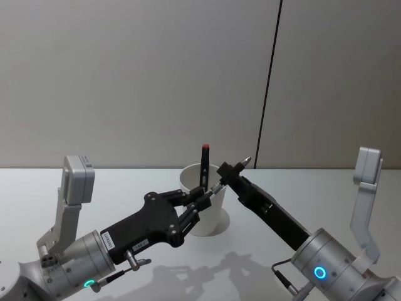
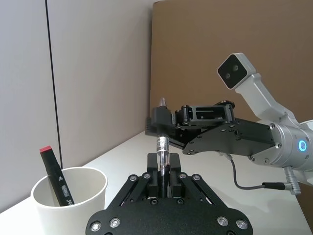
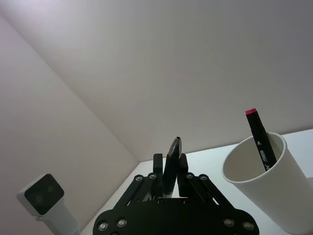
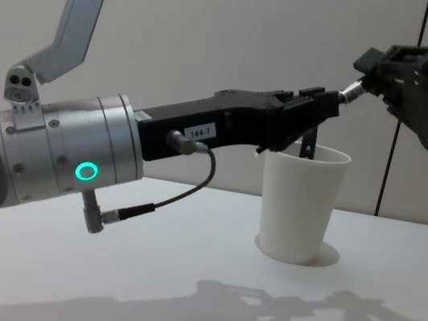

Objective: Place the pen into the pen holder.

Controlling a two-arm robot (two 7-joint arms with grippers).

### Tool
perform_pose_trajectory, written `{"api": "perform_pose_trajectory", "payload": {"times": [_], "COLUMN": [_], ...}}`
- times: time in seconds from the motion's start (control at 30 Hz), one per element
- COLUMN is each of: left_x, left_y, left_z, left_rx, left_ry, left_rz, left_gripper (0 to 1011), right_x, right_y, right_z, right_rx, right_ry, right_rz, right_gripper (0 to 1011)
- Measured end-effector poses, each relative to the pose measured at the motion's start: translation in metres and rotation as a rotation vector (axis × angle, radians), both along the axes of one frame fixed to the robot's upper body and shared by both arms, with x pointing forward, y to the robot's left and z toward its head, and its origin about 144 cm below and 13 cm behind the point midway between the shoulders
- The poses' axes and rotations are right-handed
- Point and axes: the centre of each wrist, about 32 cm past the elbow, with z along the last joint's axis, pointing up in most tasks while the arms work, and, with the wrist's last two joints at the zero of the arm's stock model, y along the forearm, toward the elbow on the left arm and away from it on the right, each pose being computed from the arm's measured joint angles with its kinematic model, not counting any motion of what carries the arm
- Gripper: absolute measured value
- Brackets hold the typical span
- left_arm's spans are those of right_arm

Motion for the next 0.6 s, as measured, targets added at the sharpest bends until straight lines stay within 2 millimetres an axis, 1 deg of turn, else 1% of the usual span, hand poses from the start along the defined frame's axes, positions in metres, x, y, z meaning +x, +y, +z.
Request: {"api": "perform_pose_trajectory", "payload": {"times": [0.1,0.37,0.47,0.5,0.6], "left_x": [0.0,0.0,0.0001,0.0,0.0], "left_y": [0.0,0.0,0.0003,0.0001,0.0001], "left_z": [0.0,0.0,0.0001,0.0001,0.0001], "left_rx": [0.0,0.0,0.0,-0.001,0.0], "left_ry": [0.0,0.0,0.0,0.0,0.0], "left_rz": [0.0,0.0,0.001,0.0,0.0], "left_gripper": [147,146,179,230,291], "right_x": [-0.0001,-0.0001,-0.0001,-0.0001,-0.0001], "right_y": [0.0001,0.0001,-0.0003,-0.0003,-0.0002], "right_z": [0.0,0.0,-0.0001,-0.0002,-0.0002], "right_rx": [0.001,0.001,0.0,0.0,0.0], "right_ry": [0.0,0.0,0.001,0.001,0.001], "right_rz": [0.001,0.0,-0.002,-0.002,-0.002], "right_gripper": [147,144,143,143,143]}}
